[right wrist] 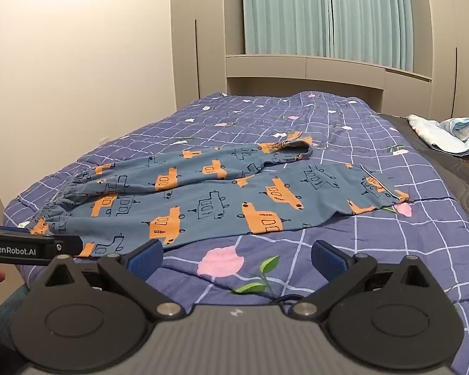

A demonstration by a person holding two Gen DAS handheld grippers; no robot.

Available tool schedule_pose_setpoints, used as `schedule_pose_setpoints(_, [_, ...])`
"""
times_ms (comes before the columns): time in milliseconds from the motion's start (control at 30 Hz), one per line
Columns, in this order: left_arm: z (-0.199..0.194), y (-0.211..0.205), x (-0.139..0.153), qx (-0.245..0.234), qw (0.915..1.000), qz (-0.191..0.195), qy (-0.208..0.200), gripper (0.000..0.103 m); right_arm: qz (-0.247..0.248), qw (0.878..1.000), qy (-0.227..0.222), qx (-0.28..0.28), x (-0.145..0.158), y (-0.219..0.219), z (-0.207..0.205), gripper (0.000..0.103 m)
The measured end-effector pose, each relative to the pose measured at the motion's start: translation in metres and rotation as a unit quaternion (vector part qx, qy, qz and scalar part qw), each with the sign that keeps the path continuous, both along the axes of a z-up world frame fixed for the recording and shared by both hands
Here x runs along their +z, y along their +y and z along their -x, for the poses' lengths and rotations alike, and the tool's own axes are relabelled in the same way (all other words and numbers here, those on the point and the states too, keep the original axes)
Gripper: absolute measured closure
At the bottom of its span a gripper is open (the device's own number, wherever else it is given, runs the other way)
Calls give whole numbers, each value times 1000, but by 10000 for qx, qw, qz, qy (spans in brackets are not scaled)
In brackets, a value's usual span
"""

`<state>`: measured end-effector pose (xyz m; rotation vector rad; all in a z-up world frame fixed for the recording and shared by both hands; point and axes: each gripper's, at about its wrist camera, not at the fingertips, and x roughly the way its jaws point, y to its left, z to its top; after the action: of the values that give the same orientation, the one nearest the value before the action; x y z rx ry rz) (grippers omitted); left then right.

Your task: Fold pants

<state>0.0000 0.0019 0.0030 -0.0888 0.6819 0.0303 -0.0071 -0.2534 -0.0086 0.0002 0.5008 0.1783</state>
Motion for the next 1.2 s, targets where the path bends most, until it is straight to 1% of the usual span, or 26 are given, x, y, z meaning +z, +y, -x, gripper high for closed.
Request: schedule_pose_setpoints(1200, [1,-1,-3,6,10000,-24,0,1,20,10000,16,-4,-1,-1,0,0])
